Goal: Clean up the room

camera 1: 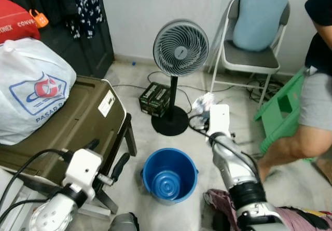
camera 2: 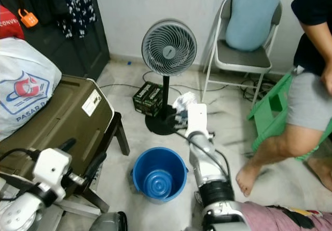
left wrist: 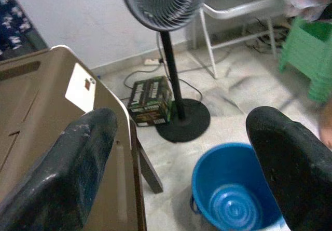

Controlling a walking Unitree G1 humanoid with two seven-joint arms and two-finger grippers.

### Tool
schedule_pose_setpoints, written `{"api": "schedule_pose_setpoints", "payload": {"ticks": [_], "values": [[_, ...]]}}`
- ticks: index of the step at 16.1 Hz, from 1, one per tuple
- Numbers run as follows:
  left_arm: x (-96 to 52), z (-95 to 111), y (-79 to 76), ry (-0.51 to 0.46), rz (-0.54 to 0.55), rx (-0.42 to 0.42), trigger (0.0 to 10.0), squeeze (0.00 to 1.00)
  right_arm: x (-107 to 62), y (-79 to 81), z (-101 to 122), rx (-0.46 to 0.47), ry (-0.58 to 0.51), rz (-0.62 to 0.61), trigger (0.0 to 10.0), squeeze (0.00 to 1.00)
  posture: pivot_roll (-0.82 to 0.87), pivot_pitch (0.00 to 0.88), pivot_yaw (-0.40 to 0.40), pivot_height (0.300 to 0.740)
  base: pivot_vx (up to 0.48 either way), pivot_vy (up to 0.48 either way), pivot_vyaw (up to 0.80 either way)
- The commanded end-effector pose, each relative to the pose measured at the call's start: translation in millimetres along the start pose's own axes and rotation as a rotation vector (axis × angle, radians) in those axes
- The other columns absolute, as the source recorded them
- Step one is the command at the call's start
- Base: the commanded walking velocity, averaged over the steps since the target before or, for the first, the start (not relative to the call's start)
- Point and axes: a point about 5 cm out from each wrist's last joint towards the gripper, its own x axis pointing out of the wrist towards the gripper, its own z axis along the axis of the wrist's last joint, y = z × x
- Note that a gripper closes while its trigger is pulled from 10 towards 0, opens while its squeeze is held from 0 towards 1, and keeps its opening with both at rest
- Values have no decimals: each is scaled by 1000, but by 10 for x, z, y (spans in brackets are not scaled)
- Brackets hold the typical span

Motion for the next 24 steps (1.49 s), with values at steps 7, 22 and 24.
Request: {"api": "schedule_pose_setpoints", "payload": {"ticks": [7, 22, 24], "values": [[-36, 388, 22, -69, -85, 41, 10000, 0, 72, 88, -81, 28, 115, -55, 10000, 0, 203, 215, 84, 740, 0, 0, 0], [-367, 504, 30, 45, -117, 60, 10000, 0, 148, 658, -258, 130, 270, 22, 10000, 0, 333, 303, 167, 740, 0, 0, 0], [-379, 505, 20, 54, -123, 57, 10000, 0, 169, 616, -225, 122, 246, -8, 10000, 0, 330, 302, 169, 740, 0, 0, 0]]}}
